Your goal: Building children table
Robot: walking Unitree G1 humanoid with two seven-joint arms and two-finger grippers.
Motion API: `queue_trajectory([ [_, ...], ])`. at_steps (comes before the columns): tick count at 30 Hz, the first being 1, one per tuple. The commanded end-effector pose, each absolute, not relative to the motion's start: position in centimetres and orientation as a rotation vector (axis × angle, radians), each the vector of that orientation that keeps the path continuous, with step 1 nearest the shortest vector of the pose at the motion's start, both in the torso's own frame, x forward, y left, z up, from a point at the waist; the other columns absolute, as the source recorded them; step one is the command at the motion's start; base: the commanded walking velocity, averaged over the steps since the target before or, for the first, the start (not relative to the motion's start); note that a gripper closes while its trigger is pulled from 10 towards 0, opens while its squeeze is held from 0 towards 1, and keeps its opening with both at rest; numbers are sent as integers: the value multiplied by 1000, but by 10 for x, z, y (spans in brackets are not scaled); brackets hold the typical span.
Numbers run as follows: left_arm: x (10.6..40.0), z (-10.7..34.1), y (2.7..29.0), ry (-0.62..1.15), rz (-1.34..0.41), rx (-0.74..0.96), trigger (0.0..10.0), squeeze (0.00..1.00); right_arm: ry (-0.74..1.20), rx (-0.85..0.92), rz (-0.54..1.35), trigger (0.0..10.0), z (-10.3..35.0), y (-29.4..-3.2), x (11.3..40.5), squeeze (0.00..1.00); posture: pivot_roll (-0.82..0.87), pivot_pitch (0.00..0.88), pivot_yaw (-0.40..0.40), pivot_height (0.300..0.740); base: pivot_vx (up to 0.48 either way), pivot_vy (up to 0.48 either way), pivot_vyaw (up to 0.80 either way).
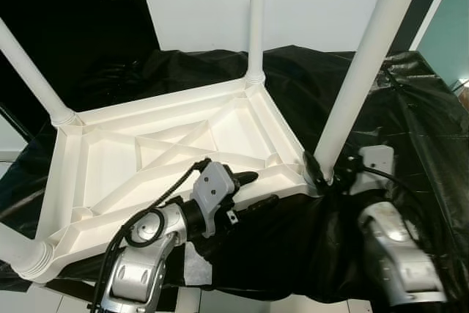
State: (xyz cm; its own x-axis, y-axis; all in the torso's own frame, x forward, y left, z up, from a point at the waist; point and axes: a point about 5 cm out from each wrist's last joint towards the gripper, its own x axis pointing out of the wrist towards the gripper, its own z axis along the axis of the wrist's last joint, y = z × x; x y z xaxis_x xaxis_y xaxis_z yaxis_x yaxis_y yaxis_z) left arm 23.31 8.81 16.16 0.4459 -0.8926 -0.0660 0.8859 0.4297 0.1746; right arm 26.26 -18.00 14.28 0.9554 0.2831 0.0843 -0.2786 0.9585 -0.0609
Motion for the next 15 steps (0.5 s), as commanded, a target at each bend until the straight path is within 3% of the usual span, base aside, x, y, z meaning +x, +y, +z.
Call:
queue_trajectory([
  [1,239,160,92,-34,-982,201,10000,0,-75,-22,338,10000,143,-182,262,0,-56,42,30,740,0,0,0],
  [4,239,159,91,-33,-988,217,10000,0,-47,-113,499,10000,147,-189,271,0,-52,35,28,740,0,0,0],
  [15,235,148,82,-8,-997,233,10000,0,14,-203,726,10000,145,-182,293,0,-44,20,25,740,0,0,0],
])
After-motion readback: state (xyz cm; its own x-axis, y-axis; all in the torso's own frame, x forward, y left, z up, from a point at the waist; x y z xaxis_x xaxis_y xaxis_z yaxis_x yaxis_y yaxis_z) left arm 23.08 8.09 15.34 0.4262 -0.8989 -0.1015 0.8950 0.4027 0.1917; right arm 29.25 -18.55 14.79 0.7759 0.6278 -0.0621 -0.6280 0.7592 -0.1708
